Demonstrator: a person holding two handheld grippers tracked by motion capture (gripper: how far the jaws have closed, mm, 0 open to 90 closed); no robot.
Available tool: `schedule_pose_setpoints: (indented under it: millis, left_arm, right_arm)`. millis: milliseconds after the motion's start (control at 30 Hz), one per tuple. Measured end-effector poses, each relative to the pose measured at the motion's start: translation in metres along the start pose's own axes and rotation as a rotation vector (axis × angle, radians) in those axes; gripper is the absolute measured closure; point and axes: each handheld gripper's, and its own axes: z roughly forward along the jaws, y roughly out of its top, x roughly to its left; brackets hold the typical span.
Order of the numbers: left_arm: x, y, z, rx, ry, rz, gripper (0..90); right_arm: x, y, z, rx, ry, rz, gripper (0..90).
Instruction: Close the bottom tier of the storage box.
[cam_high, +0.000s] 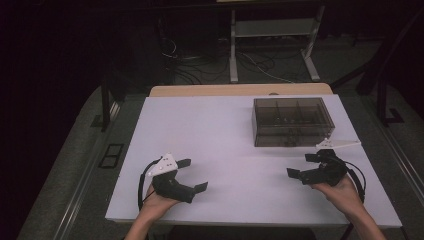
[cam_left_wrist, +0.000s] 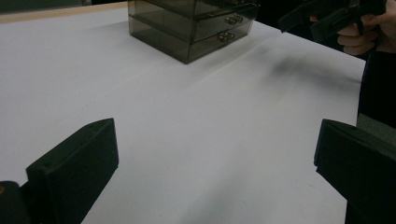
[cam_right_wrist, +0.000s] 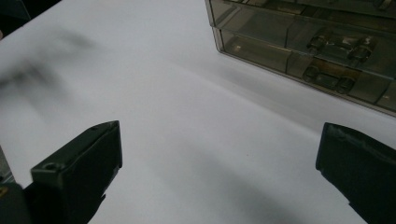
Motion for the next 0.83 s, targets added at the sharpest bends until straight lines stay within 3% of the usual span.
schedule_pose_setpoints:
  millis: [333,667,833]
  left_arm:
    - [0.002,-0.001,0.002,0.015,-0.01,-0.01,0.0]
    - [0.002,-0.002,0.002,0.024,-0.02,-0.019,0.0]
    - [0.002,-0.001,0.002,0.026,-0.023,-0.02,0.0]
  right_arm:
    - [0.006,-0.017,-0.006,-0.066,-0.01,-0.016,0.0]
    - [0.015,-0.032,-0.009,-0.134,-0.018,-0.071,0.0]
    - [0.016,-0.037,-0.012,-0.143,-0.02,-0.086,0.0]
